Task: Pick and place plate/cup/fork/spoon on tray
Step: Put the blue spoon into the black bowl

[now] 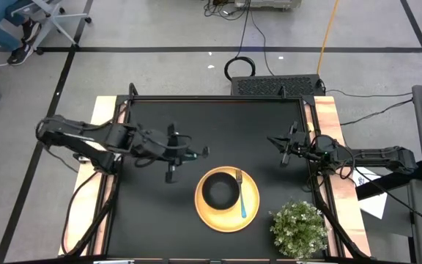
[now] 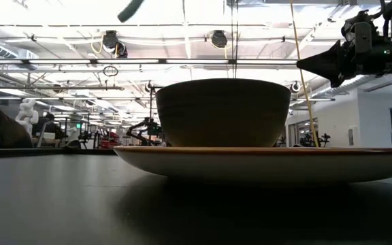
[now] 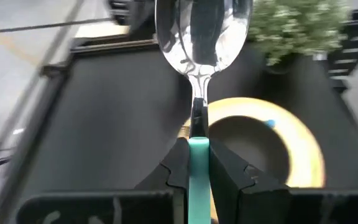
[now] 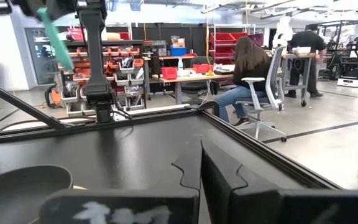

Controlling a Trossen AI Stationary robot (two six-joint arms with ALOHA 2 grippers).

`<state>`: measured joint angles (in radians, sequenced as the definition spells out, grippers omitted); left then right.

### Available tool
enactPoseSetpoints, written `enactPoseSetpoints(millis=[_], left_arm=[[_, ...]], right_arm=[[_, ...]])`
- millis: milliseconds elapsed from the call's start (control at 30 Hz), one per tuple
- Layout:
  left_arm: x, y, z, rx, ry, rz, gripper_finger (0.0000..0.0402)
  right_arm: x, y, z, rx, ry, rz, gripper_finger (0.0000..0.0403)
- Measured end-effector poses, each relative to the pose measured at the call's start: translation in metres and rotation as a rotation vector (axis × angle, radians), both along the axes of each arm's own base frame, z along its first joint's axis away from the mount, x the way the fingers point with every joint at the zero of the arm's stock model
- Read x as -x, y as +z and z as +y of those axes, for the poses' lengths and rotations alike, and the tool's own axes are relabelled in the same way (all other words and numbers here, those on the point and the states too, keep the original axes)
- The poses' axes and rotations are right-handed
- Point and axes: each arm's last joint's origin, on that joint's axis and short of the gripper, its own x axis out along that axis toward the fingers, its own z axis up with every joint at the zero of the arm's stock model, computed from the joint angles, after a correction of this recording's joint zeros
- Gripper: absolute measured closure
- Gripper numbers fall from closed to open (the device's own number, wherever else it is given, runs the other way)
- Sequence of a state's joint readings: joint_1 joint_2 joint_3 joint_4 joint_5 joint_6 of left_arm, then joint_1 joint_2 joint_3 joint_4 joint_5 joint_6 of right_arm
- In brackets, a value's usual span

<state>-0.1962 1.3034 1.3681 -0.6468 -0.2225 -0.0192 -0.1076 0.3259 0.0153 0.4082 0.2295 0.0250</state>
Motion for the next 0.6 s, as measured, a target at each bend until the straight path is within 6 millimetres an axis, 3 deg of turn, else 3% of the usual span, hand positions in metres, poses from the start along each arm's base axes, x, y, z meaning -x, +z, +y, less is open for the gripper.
enactPoseSetpoints(millis=[233, 467, 600], left_arm=[[-0.037, -0.022, 0.010, 0.081, -0.173, -0.048, 0.0366], [-0.075, -0.032, 0.023, 0.145, -0.245, 0.029, 0.0366], [-0.087, -0.030, 0.030, 0.150, -0.247, 0.061, 0.0366]], right_arm=[[0.000, 0.001, 0.000, 0.000, -0.001, -0.007, 0.0403], [0.000, 0.001, 0.000, 0.006, -0.001, -0.006, 0.0403], [0.000, 0.001, 0.000, 0.010, -0.001, -0.004, 0.0403]])
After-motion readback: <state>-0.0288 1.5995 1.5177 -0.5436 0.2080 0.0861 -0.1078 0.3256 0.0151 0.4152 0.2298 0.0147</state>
